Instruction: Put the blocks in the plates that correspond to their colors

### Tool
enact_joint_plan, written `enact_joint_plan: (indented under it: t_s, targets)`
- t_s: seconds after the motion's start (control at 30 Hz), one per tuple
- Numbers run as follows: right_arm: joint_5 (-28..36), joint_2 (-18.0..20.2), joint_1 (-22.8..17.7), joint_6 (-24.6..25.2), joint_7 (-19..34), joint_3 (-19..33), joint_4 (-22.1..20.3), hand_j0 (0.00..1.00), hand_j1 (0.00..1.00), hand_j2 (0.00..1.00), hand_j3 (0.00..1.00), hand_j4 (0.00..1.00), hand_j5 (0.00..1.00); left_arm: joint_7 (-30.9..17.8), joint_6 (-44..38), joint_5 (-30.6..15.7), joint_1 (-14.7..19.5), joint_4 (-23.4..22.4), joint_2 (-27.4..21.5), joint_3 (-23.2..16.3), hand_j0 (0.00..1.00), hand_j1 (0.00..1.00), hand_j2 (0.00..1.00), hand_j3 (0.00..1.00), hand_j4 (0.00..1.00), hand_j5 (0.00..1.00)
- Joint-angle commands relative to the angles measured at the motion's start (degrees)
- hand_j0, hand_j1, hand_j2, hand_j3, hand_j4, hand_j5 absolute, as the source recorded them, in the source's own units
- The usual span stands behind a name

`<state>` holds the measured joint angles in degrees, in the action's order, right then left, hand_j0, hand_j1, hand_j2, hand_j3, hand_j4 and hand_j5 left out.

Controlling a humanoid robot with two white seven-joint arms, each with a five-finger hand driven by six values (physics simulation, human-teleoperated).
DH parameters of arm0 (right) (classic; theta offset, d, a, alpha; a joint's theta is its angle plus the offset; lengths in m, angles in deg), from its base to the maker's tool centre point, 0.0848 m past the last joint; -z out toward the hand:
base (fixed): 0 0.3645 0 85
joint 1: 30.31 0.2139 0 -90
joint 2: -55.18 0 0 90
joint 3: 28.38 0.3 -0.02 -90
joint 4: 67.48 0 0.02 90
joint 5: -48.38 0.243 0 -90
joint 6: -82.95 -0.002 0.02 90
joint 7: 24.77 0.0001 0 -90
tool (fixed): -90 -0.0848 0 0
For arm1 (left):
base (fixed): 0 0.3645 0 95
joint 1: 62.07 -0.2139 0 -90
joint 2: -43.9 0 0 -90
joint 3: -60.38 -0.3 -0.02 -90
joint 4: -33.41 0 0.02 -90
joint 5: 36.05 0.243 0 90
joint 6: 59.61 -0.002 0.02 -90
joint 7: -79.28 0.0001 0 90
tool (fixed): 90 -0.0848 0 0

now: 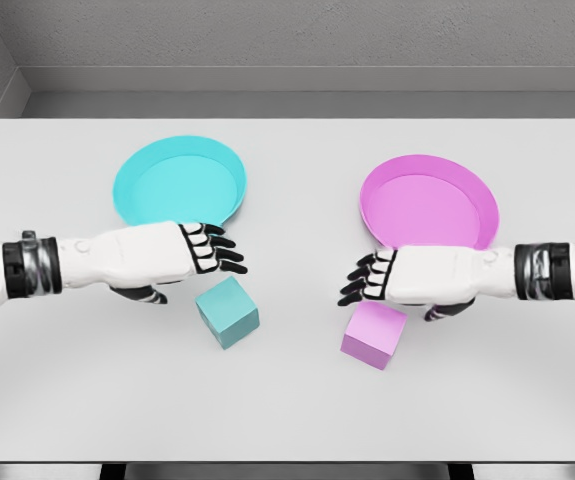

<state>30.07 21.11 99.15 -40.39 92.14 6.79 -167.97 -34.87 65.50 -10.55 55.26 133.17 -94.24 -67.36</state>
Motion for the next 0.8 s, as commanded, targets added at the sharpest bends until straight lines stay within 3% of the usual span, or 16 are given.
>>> enact_joint_plan:
  t_s: [0.0,0.37,0.77]
  targets:
    - [0.2,0.9,0.0,-1.7,0.4,0.0,-0.1,1.0,1.0,1.0,1.0,1.0,1.0,0.0,-0.1,-0.1,0.0,0.4,1.5,-1.4,1.0,1.0,1.0,1.0,1.0,1.0]
    - [0.4,-1.6,0.5,-1.7,0.3,-0.2,-0.1,1.0,1.0,1.0,1.0,1.0,1.0,-0.1,-0.1,7.4,0.5,0.3,4.6,-4.1,1.0,1.0,1.0,1.0,1.0,1.0]
    - [0.4,-1.7,0.1,-1.7,0.3,-3.3,-0.1,1.0,1.0,1.0,1.0,1.0,1.0,-0.1,-0.1,8.1,0.6,0.3,4.6,-4.7,1.0,1.0,1.0,1.0,1.0,1.0]
